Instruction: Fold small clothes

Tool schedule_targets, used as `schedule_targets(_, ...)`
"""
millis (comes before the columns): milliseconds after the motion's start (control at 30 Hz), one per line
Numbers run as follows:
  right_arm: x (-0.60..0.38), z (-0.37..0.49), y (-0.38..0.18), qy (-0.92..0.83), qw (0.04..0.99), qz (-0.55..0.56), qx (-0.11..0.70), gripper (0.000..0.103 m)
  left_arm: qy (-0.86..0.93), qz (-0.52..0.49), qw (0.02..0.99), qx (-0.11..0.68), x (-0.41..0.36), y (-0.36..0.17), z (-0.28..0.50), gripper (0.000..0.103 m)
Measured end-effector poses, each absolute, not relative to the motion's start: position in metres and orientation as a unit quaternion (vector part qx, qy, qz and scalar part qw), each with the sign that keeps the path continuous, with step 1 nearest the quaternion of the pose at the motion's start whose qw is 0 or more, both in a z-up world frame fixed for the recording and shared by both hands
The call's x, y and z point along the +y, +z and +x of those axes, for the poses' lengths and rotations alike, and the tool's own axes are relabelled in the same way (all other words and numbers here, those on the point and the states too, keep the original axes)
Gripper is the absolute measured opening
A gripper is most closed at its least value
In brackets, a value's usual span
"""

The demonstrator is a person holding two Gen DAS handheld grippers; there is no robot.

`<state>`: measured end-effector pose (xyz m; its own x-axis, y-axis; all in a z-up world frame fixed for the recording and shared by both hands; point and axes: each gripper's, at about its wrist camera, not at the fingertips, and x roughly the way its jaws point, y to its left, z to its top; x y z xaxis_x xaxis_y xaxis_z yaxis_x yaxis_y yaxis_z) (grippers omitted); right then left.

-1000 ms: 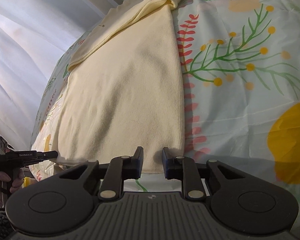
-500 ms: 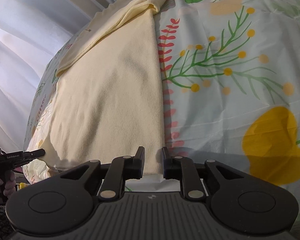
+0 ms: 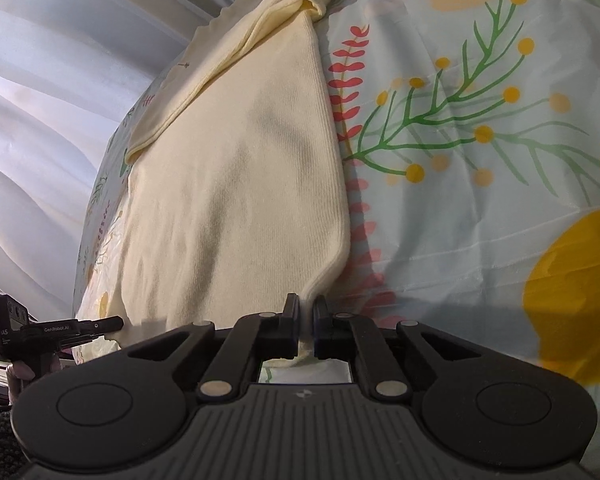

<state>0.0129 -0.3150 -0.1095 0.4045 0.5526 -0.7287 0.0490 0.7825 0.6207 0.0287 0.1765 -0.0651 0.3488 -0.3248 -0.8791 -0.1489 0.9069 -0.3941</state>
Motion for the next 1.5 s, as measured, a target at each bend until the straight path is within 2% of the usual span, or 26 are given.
schedule_targets(167, -0.312, 0.047, -0.088, 0.169, 0.817, 0.287, 0.47, 0.005, -0.057, -0.26, 0.828, 0.493, 0.189, -0.033, 0.059, 0.008)
schedule_targets(333, -0.305, 0.099, -0.067, 0.149, 0.863, 0.249, 0.413, 0.005, -0.034, -0.214, 0.874, 0.435, 0.182, -0.011, 0.117, 0.008)
schedule_targets(500, -0.296, 0.144, -0.067, 0.096, 0.896, 0.206, 0.382, 0.006, 0.011, -0.186, 0.885, 0.426, 0.174, -0.026, 0.165, 0.009)
schedule_targets(533, -0.293, 0.146, -0.067, 0.085, 0.904, 0.191, 0.372, 0.008, 0.034, -0.19, 0.883, 0.428, 0.175, -0.031, 0.17, 0.012)
schedule_targets(600, -0.289, 0.145, -0.065, 0.062, 0.923, 0.157, 0.345, 0.021, 0.06, -0.196, 0.885, 0.419, 0.178, -0.036, 0.171, 0.017)
schedule_targets(633, -0.287, 0.141, -0.065, 0.066, 0.931, 0.129, 0.334, 0.034, 0.066, -0.193, 0.889, 0.41, 0.181, -0.039, 0.168, 0.023)
schedule_targets(667, -0.284, 0.138, -0.064, 0.072, 0.936, 0.105, 0.329, 0.045, 0.063, -0.189, 0.892, 0.406, 0.182, -0.04, 0.166, 0.025)
schedule_targets(733, -0.278, 0.134, -0.068, 0.088, 0.937, 0.062, 0.332, 0.051, 0.022, -0.173, 0.896, 0.408, 0.186, -0.045, 0.164, 0.026)
schedule_targets(833, -0.274, 0.139, -0.079, 0.105, 0.927, 0.028, 0.359, 0.051, -0.001, -0.134, 0.893, 0.429, 0.18, -0.054, 0.169, 0.028)
schedule_targets(1067, -0.27, 0.16, -0.093, 0.111, 0.919, 0.037, 0.377, 0.049, -0.009, -0.102, 0.893, 0.438, 0.165, -0.065, 0.193, 0.026)
schedule_targets(1100, -0.268, 0.163, -0.093, 0.112, 0.918, 0.035, 0.379, 0.046, -0.011, -0.101, 0.893, 0.438, 0.164, -0.065, 0.196, 0.026)
schedule_targets(1200, -0.262, 0.17, -0.096, 0.123, 0.913, 0.02, 0.388, 0.029, -0.025, -0.085, 0.892, 0.443, 0.159, -0.066, 0.203, 0.015)
schedule_targets(1233, -0.259, 0.17, -0.097, 0.122, 0.913, 0.011, 0.389, 0.019, -0.029, -0.079, 0.891, 0.446, 0.157, -0.066, 0.204, 0.012)
schedule_targets(1300, -0.255, 0.171, -0.096, 0.121, 0.915, -0.004, 0.386, 0.01, -0.03, -0.052, 0.891, 0.451, 0.151, -0.068, 0.207, 0.01)
schedule_targets(1400, -0.248, 0.164, -0.087, 0.125, 0.922, -0.032, 0.366, 0.007, -0.027, -0.03, 0.895, 0.444, 0.146, -0.06, 0.205, 0.008)
schedule_targets(1500, -0.251, 0.156, -0.056, 0.142, 0.935, -0.015, 0.326, 0.007, -0.048, -0.057, 0.913, 0.402, 0.152, -0.027, 0.197, 0.008)
